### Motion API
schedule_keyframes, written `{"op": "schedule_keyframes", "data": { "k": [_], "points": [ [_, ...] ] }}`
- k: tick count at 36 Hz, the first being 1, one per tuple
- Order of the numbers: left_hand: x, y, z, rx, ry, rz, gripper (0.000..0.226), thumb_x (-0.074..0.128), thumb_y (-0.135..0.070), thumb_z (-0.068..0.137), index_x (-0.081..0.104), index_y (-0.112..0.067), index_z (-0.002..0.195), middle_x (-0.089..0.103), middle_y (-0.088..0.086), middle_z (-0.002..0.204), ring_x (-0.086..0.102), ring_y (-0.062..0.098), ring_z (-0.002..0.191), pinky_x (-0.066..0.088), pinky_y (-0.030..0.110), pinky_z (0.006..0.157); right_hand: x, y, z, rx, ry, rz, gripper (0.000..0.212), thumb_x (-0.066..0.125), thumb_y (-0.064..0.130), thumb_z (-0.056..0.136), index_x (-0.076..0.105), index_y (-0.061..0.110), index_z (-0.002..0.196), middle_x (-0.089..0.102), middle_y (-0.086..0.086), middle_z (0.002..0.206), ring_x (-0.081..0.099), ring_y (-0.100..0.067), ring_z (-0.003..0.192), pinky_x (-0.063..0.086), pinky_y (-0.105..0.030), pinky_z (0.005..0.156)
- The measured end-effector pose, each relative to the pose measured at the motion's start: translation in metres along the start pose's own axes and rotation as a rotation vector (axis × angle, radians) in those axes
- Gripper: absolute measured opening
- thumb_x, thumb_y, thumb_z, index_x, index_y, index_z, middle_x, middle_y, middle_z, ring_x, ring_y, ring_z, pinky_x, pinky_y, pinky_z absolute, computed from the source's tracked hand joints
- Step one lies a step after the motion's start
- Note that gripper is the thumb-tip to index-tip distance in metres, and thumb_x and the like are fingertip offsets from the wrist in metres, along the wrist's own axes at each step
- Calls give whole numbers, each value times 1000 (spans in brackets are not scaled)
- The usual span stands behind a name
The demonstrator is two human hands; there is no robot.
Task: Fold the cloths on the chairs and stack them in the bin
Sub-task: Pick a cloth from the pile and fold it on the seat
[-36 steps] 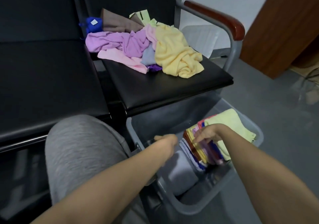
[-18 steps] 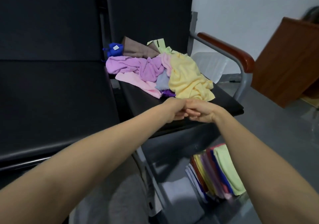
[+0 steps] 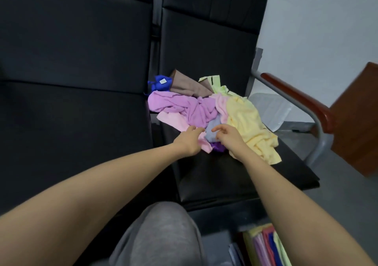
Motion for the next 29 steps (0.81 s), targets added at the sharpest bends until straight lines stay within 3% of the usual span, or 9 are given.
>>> {"op": "schedule_keyframes", "data": {
  "k": [3, 7, 12, 17, 20, 23, 25, 27, 29],
  "points": [
    [-5, 6, 19, -56, -43, -16, 52, 48, -12, 92, 37, -13, 143, 34, 12, 146, 40, 32, 131, 33, 39, 108, 11, 6, 14, -70, -14, -129, 33, 37, -4, 87, 62, 6, 106, 55, -5, 91, 52, -20, 88, 38, -22, 73],
    [-12, 11, 46, -138, -101, -83, 55, 46, -9, 92, 31, -10, 145, 32, 15, 148, 38, 33, 133, 32, 35, 108, 25, 4, 27, -99, 83, -278, 47, 53, 3, 83, 53, 9, 129, 54, -12, 125, 50, -27, 116, 39, -29, 95],
    [-9, 15, 62, -152, -86, -150, 72, 49, -9, 92, 10, -15, 152, 34, 13, 151, 39, 29, 134, 29, 31, 109, 45, -8, 28, -120, 110, -495, 46, 52, 20, 90, 46, 16, 136, 53, -13, 131, 47, -33, 120, 34, -32, 96],
    [-4, 21, 72, -158, -81, -42, 45, 52, -9, 90, 45, -6, 135, 53, 15, 133, 51, 30, 121, 39, 33, 100, 50, -18, 36, -123, 64, -512, 49, 53, 23, 90, 45, 21, 138, 53, -8, 133, 46, -31, 120, 35, -31, 97],
    [-10, 17, 78, -196, -122, -60, 35, 49, -12, 94, 52, -2, 127, 55, 15, 130, 51, 29, 120, 38, 32, 98, 50, -18, 38, -97, 69, -466, 51, 55, 22, 86, 46, 21, 136, 56, -9, 128, 47, -31, 118, 39, -33, 97],
    [-20, 3, 82, -196, -175, -330, 15, 50, -9, 92, 63, -3, 95, 63, 15, 97, 57, 27, 97, 42, 29, 79, 49, -16, 39, -61, 36, -420, 48, 58, 21, 82, 47, 16, 129, 58, -8, 120, 51, -32, 112, 43, -39, 95],
    [-33, -12, 76, -172, -173, -610, 16, 48, -6, 93, 58, -9, 81, 52, 2, 72, 51, 20, 73, 41, 23, 59, 49, -18, 43, 0, 12, -409, 46, 60, 21, 83, 46, 10, 125, 56, -11, 120, 51, -32, 114, 43, -39, 95],
    [-45, -29, 66, -93, -89, -777, 17, 47, -9, 96, 62, -4, 105, 52, 0, 74, 49, 11, 64, 42, 19, 57, 49, -18, 45, 60, 10, -387, 51, 64, 25, 84, 44, 7, 128, 52, -14, 127, 48, -33, 120, 41, -39, 99],
    [-54, -44, 57, 4, -11, -841, 26, 46, -12, 98, 59, 1, 116, 58, 12, 91, 53, 15, 76, 44, 26, 66, 52, -19, 46, 110, 27, -324, 62, 69, 28, 84, 41, 6, 135, 48, -15, 133, 46, -33, 123, 41, -39, 102]
  ]
}}
Point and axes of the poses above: each hand's wrist, its own z-axis towards the middle knuckle, its own x-axis out of the palm, y = z × x, the point moved 2 cm from there along z, towards the middle knuckle
